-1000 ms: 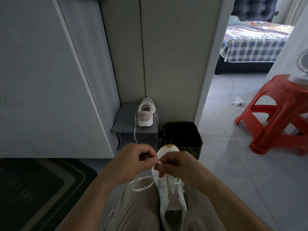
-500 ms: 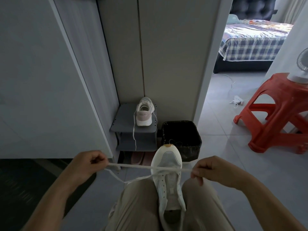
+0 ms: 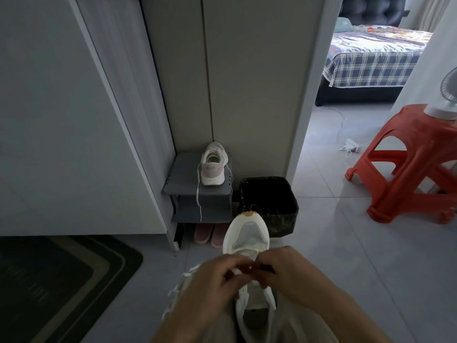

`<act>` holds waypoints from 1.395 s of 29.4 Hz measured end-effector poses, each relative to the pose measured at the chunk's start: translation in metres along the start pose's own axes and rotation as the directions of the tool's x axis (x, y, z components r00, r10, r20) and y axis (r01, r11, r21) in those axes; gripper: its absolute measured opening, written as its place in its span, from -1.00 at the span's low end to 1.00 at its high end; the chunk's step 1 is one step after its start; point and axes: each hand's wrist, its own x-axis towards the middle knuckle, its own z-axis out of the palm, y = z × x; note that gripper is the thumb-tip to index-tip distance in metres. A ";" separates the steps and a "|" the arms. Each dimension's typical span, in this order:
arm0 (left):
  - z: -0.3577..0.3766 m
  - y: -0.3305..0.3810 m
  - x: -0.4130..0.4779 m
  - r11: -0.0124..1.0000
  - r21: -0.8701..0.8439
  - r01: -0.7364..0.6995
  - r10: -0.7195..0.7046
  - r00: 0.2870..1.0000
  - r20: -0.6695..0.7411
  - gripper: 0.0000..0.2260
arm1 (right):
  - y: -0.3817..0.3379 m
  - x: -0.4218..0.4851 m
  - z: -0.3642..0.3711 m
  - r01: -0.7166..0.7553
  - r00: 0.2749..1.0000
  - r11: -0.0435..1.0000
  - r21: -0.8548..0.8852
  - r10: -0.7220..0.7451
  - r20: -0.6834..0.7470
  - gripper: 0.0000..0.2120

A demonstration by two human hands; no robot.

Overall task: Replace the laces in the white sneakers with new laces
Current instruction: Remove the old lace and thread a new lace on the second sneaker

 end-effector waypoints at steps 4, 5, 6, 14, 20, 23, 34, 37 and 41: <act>0.019 -0.004 0.009 0.987 -0.124 0.102 -0.109 0.992 -0.058 -0.81 | 0.006 -0.007 0.010 -0.106 0.994 0.993 0.050 0.107 -0.026 -0.81; 0.020 -0.006 0.010 0.983 -0.142 0.117 -0.122 0.992 -0.030 -0.82 | 0.009 -0.009 0.012 -0.134 0.990 0.988 0.075 0.136 -0.021 -0.84; 0.021 -0.005 0.011 0.976 -0.176 0.132 -0.135 0.991 -0.001 -0.84 | 0.010 -0.010 0.013 -0.164 0.986 0.980 0.111 0.167 -0.011 -0.87; 0.026 -0.011 0.022 0.927 -0.270 0.259 -0.252 0.966 0.063 -0.84 | 0.018 -0.009 0.022 -0.317 0.940 0.818 0.481 0.337 0.046 -0.93; 0.034 -0.016 0.027 0.926 -0.279 0.255 -0.283 0.957 -0.064 -0.91 | 0.029 -0.003 0.029 -0.280 0.922 0.867 0.412 0.362 -0.137 -0.94; 0.043 -0.019 0.032 0.952 -0.227 0.207 -0.255 0.944 -0.209 -0.89 | 0.031 0.003 0.033 -0.289 0.854 0.883 0.371 0.413 -0.317 -0.88; 0.069 -0.024 0.041 0.988 0.125 0.086 -0.033 0.927 -0.375 -0.94 | 0.037 0.014 0.042 -0.326 0.818 0.895 0.304 0.429 -0.384 -0.87; 0.074 -0.023 0.042 0.991 0.118 0.066 -0.015 0.920 -0.392 -0.93 | 0.040 0.012 0.042 -0.354 0.794 0.856 0.377 0.489 -0.362 -0.86; 0.074 -0.024 0.046 0.981 0.183 0.065 0.013 0.919 -0.395 -0.91 | 0.036 0.015 0.045 -0.404 0.800 0.857 0.319 0.500 -0.330 -0.90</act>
